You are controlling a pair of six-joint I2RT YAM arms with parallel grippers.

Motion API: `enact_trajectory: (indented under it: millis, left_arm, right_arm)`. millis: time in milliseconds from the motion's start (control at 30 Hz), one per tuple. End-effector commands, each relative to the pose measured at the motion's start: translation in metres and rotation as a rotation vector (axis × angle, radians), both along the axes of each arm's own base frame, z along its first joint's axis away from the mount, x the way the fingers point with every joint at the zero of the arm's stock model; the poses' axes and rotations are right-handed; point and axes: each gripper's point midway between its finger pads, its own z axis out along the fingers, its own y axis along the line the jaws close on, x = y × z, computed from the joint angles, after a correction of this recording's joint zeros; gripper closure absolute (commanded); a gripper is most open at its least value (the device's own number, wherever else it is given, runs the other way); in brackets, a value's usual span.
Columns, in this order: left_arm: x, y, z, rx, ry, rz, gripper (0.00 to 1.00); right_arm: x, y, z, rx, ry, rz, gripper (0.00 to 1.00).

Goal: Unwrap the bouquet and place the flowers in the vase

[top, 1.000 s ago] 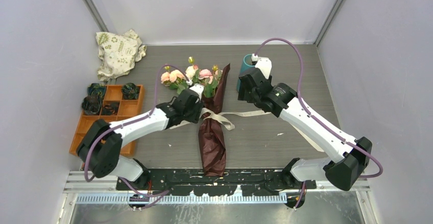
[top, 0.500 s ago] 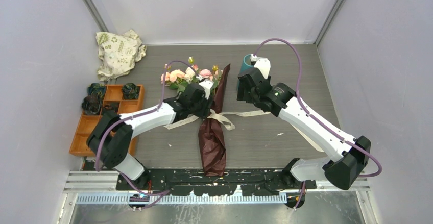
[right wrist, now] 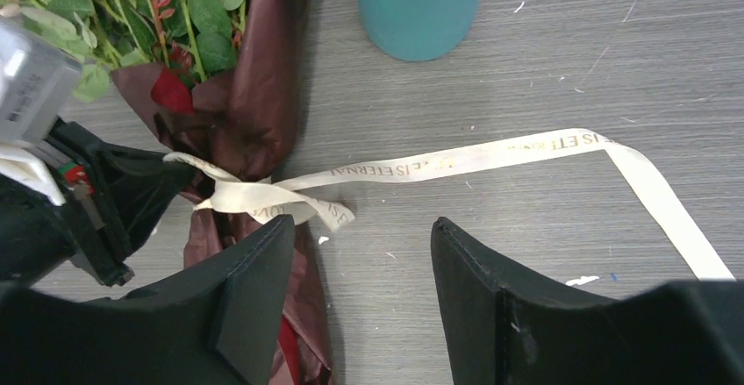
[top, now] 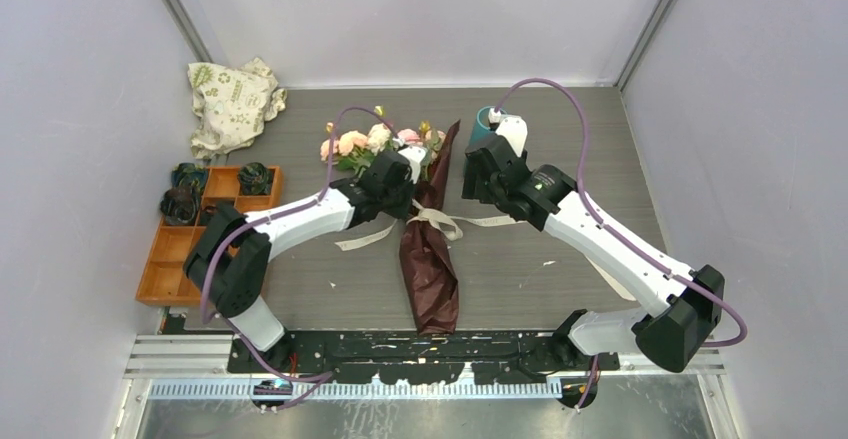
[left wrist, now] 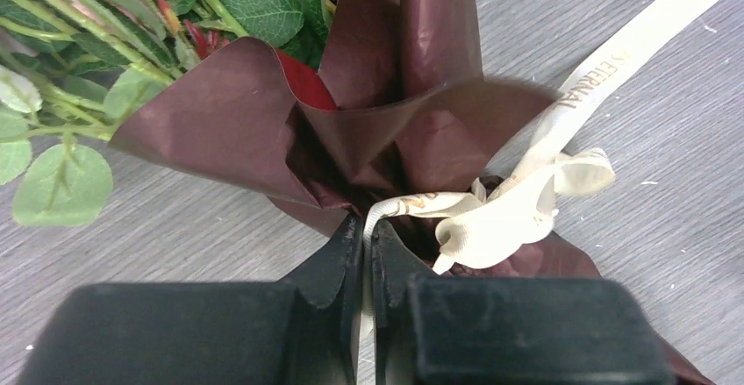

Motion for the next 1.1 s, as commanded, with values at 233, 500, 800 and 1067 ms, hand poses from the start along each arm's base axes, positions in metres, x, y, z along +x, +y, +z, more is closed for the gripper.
enact_trajectory:
  millis: [233, 500, 800, 1067]
  left_arm:
    - [0.009, 0.001, 0.097, -0.119, -0.162, 0.045, 0.90]
    - [0.017, -0.007, 0.067, -0.142, -0.084, 0.052, 0.86]
    - [0.038, 0.027, 0.116, -0.147, -0.171, 0.177, 0.90]
    - [0.001, 0.107, 0.253, -0.198, -0.447, 0.365, 0.85]
  right_arm:
    - [-0.010, 0.041, -0.022, 0.165, 0.068, 0.106, 0.37]
    - [-0.029, 0.072, -0.046, 0.166, 0.130, 0.212, 0.36]
    - [-0.048, 0.087, -0.081, 0.170, 0.226, 0.259, 0.36]
    - [-0.048, 0.091, -0.095, 0.149, 0.252, 0.267, 0.36]
